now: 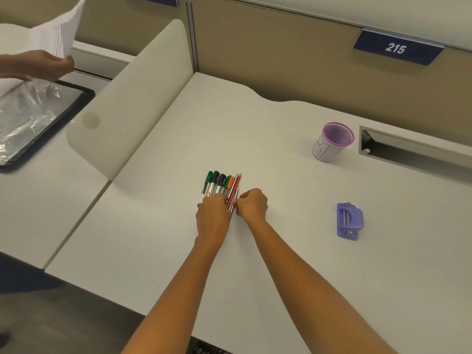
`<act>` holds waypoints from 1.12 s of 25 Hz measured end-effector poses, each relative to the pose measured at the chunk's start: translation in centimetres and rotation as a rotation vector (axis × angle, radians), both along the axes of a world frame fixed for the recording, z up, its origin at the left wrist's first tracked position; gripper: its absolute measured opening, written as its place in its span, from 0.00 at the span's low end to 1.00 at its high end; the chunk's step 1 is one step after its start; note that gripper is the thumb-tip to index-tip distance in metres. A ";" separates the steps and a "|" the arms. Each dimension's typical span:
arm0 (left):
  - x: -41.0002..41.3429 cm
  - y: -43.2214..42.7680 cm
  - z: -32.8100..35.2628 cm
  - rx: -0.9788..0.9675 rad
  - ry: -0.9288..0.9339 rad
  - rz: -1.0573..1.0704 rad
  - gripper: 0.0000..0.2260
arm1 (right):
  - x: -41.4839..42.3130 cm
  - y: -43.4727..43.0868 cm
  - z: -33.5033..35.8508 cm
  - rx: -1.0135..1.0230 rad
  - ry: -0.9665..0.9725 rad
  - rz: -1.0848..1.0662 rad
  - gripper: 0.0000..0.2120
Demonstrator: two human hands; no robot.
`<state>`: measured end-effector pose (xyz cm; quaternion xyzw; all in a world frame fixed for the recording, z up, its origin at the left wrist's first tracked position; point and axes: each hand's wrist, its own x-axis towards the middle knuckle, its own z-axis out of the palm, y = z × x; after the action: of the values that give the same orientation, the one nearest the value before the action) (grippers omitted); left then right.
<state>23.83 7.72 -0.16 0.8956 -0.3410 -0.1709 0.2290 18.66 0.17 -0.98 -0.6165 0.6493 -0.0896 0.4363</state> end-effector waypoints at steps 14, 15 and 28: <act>2.7 1.6 -0.7 -0.086 -0.060 0.106 0.13 | 0.5 -0.1 -1.3 0.005 -0.053 -0.017 0.07; 2.7 1.6 -0.9 -0.090 -0.058 0.112 0.15 | 0.4 -0.2 -1.4 0.008 -0.056 -0.020 0.05; -8.5 -2.0 0.1 -0.226 -0.021 -0.223 0.19 | -13.4 -6.8 2.0 -0.169 -0.042 -0.198 0.12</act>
<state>15.33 5.77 -0.03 0.8223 -0.4579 -0.1465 0.3044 5.30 -6.62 1.06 -0.5820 0.6878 -0.1995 0.3853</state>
